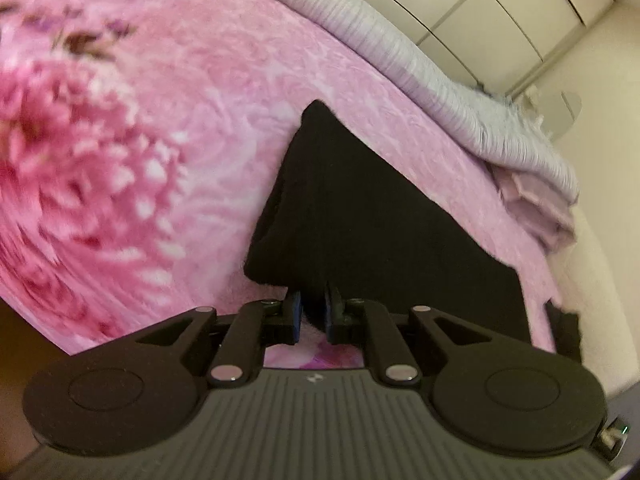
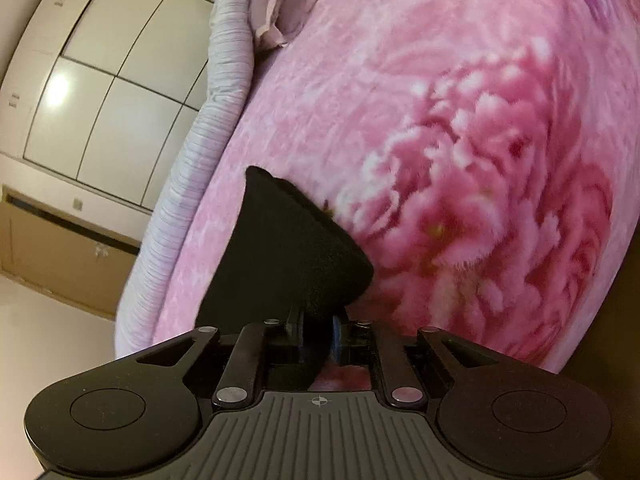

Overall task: Fold clothes
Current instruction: 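Lower both tools to one end of the strip and close them, then lift the strip end with both tools and fold it toward the other end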

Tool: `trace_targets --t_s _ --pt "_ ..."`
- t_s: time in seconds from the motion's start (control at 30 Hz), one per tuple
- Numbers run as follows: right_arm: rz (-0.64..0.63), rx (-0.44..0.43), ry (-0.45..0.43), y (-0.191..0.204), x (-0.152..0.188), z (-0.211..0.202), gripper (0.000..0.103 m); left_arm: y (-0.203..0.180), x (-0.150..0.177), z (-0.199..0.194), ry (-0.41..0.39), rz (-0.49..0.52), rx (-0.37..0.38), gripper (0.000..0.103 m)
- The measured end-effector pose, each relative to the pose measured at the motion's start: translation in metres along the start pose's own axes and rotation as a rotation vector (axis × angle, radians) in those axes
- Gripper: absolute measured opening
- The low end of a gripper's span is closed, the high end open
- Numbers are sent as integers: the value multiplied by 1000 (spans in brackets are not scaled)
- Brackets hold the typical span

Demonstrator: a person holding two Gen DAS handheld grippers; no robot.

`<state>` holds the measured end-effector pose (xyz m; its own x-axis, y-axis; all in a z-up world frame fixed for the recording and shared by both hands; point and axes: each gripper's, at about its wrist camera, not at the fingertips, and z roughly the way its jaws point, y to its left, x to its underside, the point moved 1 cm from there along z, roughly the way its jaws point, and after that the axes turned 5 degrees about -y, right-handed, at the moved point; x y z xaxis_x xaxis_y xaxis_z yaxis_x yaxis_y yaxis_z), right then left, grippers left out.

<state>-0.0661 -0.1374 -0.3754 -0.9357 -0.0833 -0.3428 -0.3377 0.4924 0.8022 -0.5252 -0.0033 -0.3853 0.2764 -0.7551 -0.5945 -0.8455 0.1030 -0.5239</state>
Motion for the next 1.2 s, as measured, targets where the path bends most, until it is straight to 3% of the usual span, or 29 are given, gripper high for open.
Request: trace_targets --t_s 0.13,0.2,0.33,0.47,0.6,0.8,0.9,1.03,1.2 --pt "-1 2 8 -1 -5 0 18 -15 -2 -21 -15 164 -59 7" --pt "10 3 15 -3 -6 1 20 -25 -2 -32 -36 249 -54 7" --pt "9 2 22 -5 -6 0 23 -58 2 -24 -32 396 50 7" --pt "-20 8 22 -3 -5 -3 24 -102 18 15 34 510 229 8" --pt "-35 12 30 -2 -6 -6 25 -135 27 56 74 634 278 6" --pt "-51 22 35 -3 -6 -2 26 -143 40 105 173 721 249 2" --pt "-48 28 32 -4 -5 1 27 -151 39 109 196 752 235 2" --pt "-57 32 34 -2 -5 0 30 -159 31 96 150 777 270 0" --pt "-53 32 28 -3 -5 1 31 -158 38 116 173 757 259 0"
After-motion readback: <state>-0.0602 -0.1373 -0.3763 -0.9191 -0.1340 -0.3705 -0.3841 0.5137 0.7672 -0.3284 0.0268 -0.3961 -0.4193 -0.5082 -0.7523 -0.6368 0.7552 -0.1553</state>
